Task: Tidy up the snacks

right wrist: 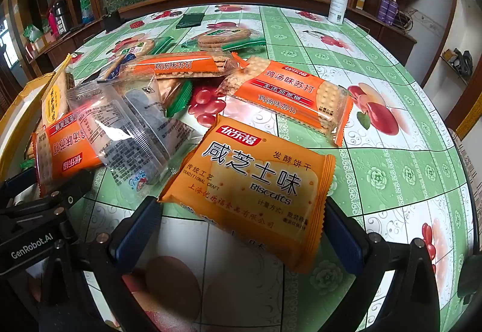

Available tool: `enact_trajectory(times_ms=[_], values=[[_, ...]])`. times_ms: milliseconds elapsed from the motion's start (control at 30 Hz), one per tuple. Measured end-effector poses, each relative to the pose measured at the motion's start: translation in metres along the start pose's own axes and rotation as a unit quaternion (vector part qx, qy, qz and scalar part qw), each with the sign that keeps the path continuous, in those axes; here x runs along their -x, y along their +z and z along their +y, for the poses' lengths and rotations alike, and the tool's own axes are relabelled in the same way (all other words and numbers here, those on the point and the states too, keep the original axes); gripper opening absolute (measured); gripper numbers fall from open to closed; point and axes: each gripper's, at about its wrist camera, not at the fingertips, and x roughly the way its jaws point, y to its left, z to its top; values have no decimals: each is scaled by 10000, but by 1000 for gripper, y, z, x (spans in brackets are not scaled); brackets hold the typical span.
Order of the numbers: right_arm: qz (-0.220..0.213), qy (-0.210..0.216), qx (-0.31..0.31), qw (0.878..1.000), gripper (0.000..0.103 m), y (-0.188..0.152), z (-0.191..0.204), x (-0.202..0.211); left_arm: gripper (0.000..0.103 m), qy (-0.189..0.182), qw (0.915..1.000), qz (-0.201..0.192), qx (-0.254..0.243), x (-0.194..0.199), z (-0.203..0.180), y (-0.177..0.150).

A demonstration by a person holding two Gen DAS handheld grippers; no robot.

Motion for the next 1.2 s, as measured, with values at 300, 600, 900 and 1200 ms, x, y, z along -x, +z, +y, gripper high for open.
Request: enact_trajectory(times_ms=[300, 600, 900, 1200], values=[[69, -86, 51, 9999, 103, -2, -5, 6, 103, -176, 9991, 145, -352, 6, -6, -3], [-368, -88, 162, 9992, 103, -6, -18, 49, 103, -192, 9972, -529, -491, 47, -2, 0], [-553, 289, 326, 9975, 103, 9, -3, 56, 103, -72, 9961, -735, -490, 59, 13, 9], [-553, 534, 571, 9954, 102, 15, 9, 48, 103, -87, 9960, -750, -485, 57, 16, 9]])
